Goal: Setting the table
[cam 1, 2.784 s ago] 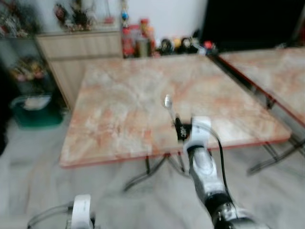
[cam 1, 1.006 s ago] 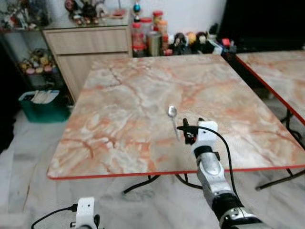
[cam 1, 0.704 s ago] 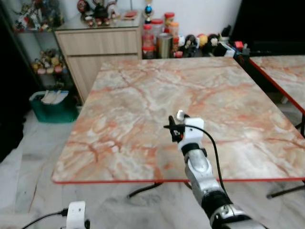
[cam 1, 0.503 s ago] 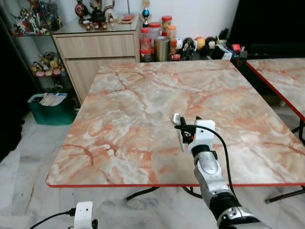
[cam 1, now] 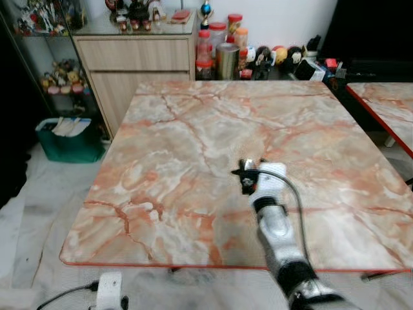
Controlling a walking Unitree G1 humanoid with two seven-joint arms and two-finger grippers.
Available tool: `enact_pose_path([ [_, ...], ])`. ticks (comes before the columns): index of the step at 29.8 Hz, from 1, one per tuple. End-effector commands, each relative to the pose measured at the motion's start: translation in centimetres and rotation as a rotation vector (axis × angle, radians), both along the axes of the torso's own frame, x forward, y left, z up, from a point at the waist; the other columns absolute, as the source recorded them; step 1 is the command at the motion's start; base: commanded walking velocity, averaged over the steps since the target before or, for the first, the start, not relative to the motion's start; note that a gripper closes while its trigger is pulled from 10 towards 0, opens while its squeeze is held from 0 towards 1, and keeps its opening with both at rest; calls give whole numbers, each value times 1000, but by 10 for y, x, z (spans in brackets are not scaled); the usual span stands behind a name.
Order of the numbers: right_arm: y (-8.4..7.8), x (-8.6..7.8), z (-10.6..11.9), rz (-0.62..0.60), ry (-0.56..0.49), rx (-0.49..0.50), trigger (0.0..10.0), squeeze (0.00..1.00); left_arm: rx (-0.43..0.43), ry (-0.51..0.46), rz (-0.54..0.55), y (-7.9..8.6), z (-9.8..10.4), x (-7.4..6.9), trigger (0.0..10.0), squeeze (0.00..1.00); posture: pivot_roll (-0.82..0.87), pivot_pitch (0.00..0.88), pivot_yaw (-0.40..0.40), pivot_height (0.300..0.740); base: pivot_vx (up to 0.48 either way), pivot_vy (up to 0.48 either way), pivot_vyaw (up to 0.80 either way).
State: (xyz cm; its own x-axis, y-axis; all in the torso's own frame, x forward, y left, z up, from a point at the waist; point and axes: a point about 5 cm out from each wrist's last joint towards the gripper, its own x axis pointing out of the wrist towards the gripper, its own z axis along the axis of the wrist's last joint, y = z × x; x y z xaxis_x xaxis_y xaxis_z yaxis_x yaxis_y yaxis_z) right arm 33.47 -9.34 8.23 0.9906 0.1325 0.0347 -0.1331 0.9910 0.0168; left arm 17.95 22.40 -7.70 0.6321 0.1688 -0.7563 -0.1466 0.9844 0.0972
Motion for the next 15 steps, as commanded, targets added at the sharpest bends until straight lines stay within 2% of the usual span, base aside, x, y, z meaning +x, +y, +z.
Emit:
enact_pose_path([
  [1, -12, 3, 1, -37, 0, -10, 10000, 0, -5, 2, -1, -4, -1, 0, 10000, 0, 16, 0, 12, 740, 270, 0, 0],
  [15, -14, 3, 0, -58, 10, -12, 10000, 0, -4, 2, -4, -3, -1, 0, 10000, 0, 15, 0, 14, 740, 269, 0, 0],
])
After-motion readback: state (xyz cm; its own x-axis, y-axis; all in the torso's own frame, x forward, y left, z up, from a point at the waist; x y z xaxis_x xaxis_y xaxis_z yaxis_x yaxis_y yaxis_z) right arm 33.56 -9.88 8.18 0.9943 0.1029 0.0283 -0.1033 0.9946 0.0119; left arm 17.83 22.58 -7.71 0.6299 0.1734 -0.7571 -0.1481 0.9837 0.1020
